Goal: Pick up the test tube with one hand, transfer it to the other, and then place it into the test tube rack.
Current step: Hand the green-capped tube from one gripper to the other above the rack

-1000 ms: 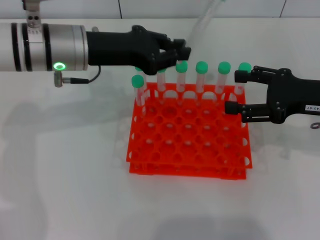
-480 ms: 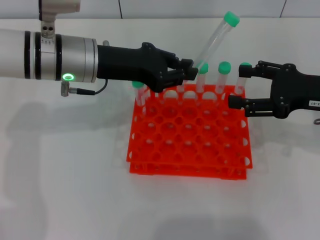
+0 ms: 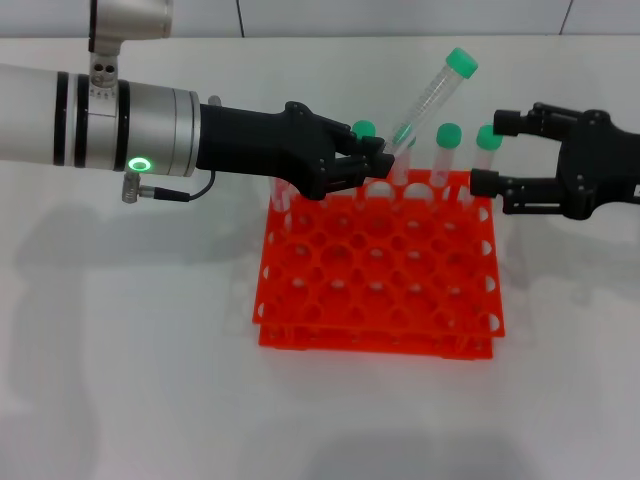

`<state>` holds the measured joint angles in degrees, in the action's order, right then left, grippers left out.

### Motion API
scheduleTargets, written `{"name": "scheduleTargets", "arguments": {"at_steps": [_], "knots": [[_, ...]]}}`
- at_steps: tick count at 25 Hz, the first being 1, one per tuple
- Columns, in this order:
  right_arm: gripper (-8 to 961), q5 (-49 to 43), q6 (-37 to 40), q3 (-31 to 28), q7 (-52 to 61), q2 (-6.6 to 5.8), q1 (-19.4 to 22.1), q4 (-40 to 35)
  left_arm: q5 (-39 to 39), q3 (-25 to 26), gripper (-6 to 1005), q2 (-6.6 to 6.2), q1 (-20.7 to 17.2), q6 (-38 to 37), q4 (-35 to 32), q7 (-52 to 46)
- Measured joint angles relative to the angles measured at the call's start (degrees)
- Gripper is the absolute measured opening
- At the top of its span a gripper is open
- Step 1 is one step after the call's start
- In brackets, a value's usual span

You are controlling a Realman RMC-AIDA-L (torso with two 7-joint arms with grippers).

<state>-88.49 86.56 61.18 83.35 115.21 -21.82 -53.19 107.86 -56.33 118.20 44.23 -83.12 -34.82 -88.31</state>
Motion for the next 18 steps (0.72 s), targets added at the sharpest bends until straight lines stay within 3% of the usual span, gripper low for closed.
{"name": "scheduleTargets", "arguments": {"at_steps": [18], "knots": [[813,4.0,0.1,-0.6,1.6,0.03,-0.4,-1.4,0.1,-0.2,184,0.63,0.0,-0.2,-0.2,0.3]]}}
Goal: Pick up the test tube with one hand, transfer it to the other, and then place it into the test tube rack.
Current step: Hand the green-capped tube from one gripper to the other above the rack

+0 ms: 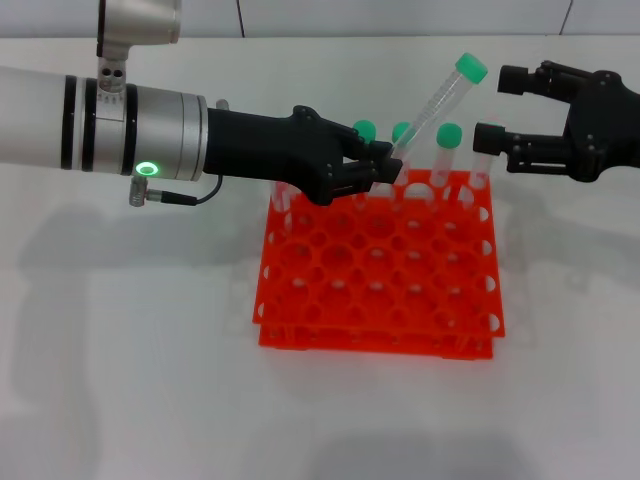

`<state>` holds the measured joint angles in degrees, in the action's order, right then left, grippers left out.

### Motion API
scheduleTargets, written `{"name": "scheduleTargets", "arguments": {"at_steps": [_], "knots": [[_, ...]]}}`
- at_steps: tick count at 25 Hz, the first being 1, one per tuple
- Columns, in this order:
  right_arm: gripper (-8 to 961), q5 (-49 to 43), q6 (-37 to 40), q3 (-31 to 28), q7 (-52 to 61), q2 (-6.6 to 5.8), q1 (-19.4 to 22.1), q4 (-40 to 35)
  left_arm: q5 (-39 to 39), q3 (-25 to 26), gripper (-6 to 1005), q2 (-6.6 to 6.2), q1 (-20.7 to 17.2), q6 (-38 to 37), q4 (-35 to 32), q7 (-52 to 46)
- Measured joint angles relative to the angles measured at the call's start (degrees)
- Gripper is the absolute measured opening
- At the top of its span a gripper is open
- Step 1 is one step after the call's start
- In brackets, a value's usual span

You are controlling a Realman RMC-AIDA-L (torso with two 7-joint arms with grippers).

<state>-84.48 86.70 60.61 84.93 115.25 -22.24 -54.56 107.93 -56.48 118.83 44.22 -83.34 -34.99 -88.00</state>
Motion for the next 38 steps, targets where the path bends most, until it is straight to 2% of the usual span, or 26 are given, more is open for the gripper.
{"name": "scheduleTargets", "arguments": {"at_steps": [16,32,38], "knots": [[786,0.6,-2.4,0.5,0.0,0.26,-4.3,3.5,-0.4,0.0,185,0.19,0.1,-0.1,0.2,1.1],[759,0.8,-3.7,0.5,0.0,0.24,-4.6,3.9,-1.1,-0.5,186,0.17,0.1,-0.1,0.2,1.3],[629,1.2,-3.6,0.4,0.0,0.22,-4.6,3.9,-1.1,-0.5,187,0.21,-0.2,-0.1,0.2,1.3]]}}
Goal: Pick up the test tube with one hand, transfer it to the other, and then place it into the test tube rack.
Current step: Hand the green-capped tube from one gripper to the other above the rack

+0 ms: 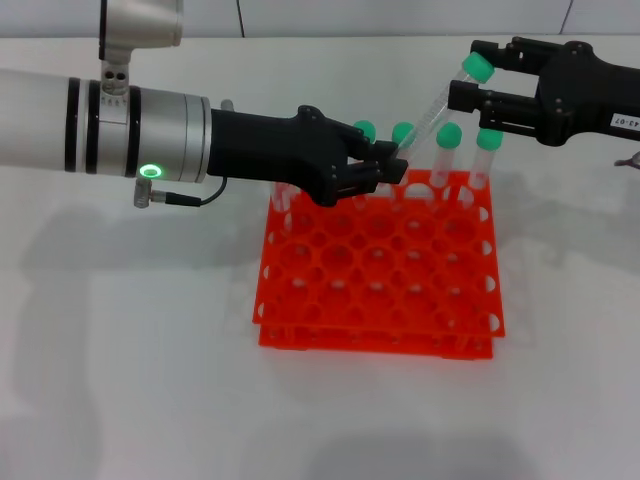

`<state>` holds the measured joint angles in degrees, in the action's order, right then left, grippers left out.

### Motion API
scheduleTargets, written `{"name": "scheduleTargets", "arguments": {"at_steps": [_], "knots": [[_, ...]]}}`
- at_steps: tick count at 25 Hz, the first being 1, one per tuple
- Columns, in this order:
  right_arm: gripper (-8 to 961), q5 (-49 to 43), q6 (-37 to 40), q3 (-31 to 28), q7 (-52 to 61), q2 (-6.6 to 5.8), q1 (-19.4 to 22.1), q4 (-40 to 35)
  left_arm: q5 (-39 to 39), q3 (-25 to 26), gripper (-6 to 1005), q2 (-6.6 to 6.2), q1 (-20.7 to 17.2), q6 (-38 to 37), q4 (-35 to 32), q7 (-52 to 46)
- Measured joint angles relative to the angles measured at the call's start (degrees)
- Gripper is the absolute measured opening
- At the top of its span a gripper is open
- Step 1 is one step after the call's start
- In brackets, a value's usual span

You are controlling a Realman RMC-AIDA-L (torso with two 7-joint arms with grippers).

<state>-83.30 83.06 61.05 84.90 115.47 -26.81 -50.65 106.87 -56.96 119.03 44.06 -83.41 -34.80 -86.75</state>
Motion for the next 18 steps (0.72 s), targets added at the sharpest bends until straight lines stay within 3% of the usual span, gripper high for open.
{"name": "scheduleTargets", "arguments": {"at_steps": [16,18], "knots": [[501,0.5,0.0,0.2,0.0,0.02,-0.1,0.3,0.0,-0.3,188,0.17,0.1,-0.1,0.1,0.1],[402,0.6,0.0,0.2,0.0,0.02,-0.1,0.3,-0.3,-0.7,188,0.22,0.1,-0.1,0.1,0.1]]}}
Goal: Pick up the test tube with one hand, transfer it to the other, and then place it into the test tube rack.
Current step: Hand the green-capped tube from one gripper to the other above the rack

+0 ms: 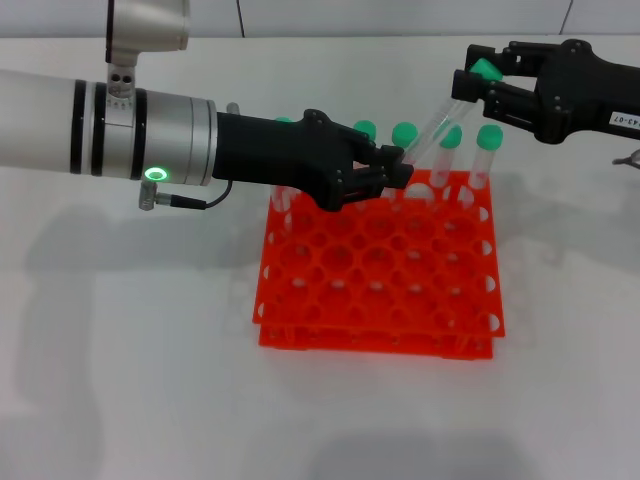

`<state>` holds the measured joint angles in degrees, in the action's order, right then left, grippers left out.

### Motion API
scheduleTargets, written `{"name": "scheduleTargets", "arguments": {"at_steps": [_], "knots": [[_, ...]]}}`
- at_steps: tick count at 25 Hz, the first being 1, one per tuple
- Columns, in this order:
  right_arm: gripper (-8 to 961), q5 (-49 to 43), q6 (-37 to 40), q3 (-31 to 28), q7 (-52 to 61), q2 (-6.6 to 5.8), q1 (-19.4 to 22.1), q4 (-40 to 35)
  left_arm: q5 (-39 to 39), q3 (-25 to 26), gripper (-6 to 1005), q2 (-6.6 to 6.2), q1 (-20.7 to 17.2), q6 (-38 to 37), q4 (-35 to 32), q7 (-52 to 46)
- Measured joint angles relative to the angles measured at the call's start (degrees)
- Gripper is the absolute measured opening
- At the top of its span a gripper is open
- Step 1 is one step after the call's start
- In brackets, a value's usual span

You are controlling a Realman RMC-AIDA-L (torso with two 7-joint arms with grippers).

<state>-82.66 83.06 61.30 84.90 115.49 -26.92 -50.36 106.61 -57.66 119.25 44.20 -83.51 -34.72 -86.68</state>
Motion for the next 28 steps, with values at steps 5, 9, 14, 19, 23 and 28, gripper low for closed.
{"name": "scheduleTargets", "arguments": {"at_steps": [5,9,14,19,23,28], "knots": [[360,0.3,0.0,0.0,0.0,-0.04,0.0,0.0,-1.0,-0.9,188,0.01,0.0,0.0,0.0,0.0],[327,0.3,0.0,0.1,0.0,-0.06,-0.1,0.0,-1.1,-0.9,188,0.01,-0.1,0.0,0.0,0.1],[300,0.3,0.0,0.1,0.0,-0.09,-0.1,0.0,-1.3,-1.0,189,0.02,-0.2,-0.1,0.0,0.1],[290,0.3,0.0,0.1,0.0,-0.09,-0.1,0.0,-1.3,-1.0,189,0.01,-0.4,-0.1,0.0,0.1],[289,0.3,0.0,0.1,0.0,-0.09,0.0,0.0,-1.4,-1.0,189,0.02,-0.5,-0.1,-0.2,0.1],[288,0.3,0.0,0.1,0.0,-0.09,0.2,0.0,-1.4,-0.9,189,0.02,-0.5,-0.1,-0.3,0.2]]}}
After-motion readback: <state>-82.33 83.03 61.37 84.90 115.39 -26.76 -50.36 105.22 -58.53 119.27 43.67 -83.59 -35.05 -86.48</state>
